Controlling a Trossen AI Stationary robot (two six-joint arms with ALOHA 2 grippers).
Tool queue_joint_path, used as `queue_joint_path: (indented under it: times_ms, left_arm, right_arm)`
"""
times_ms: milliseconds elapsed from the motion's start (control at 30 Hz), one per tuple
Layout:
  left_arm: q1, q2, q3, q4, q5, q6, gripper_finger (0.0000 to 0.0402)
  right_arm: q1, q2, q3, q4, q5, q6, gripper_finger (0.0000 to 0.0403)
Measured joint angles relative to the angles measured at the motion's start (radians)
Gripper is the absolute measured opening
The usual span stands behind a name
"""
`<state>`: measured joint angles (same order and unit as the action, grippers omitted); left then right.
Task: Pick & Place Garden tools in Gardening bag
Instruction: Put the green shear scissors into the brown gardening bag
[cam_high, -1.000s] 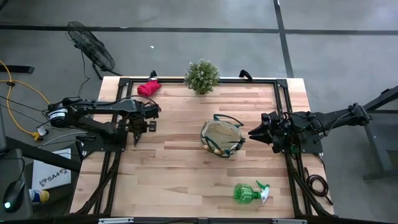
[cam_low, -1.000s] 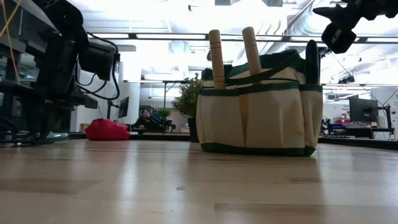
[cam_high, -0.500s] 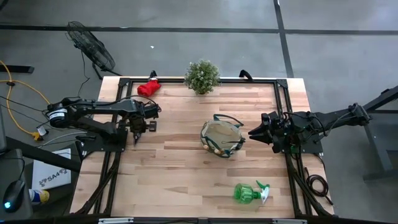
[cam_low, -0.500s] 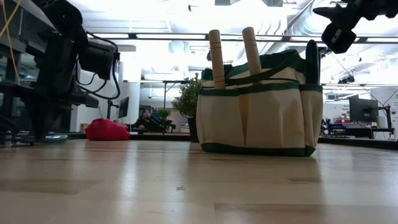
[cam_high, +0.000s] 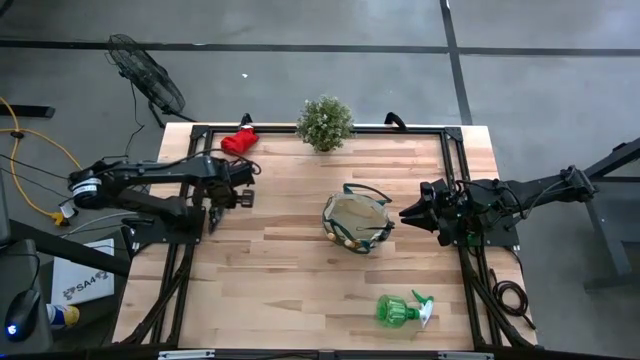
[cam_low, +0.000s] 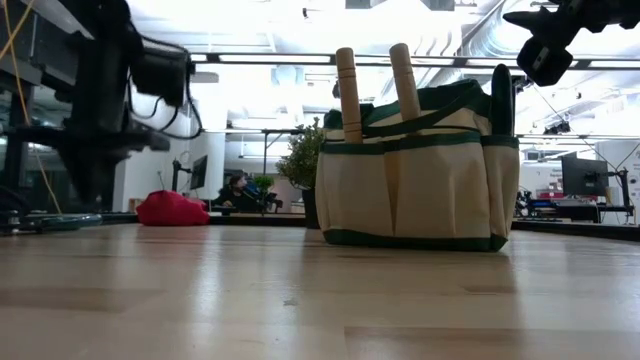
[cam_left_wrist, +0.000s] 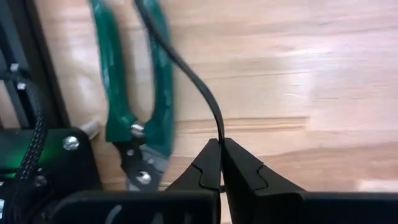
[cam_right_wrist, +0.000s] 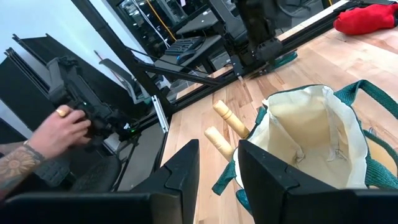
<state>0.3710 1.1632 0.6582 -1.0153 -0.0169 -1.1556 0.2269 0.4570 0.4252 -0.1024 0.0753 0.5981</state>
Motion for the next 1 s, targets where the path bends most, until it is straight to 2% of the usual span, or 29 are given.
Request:
queue_joint_path:
  times_ms: [300, 600, 1000]
  left_arm:
    - [-0.048, -0.077, 0.14, -0.004, -0.054, 0.098, 0.0]
    - [-0.12, -0.09, 0.274, -0.006, -0.106, 0.235, 0.0]
    - [-0.213, -0.089, 0.368, 0.023, -0.153, 0.297, 0.0]
  right_arm:
    - [0.0, 0.0, 0.0, 0.0, 0.0, 0.0, 0.0103]
    - [0.0, 0.0, 0.0, 0.0, 0.0, 0.0, 0.0103]
    - [0.0, 0.0, 0.0, 0.0, 0.0, 0.0, 0.0103]
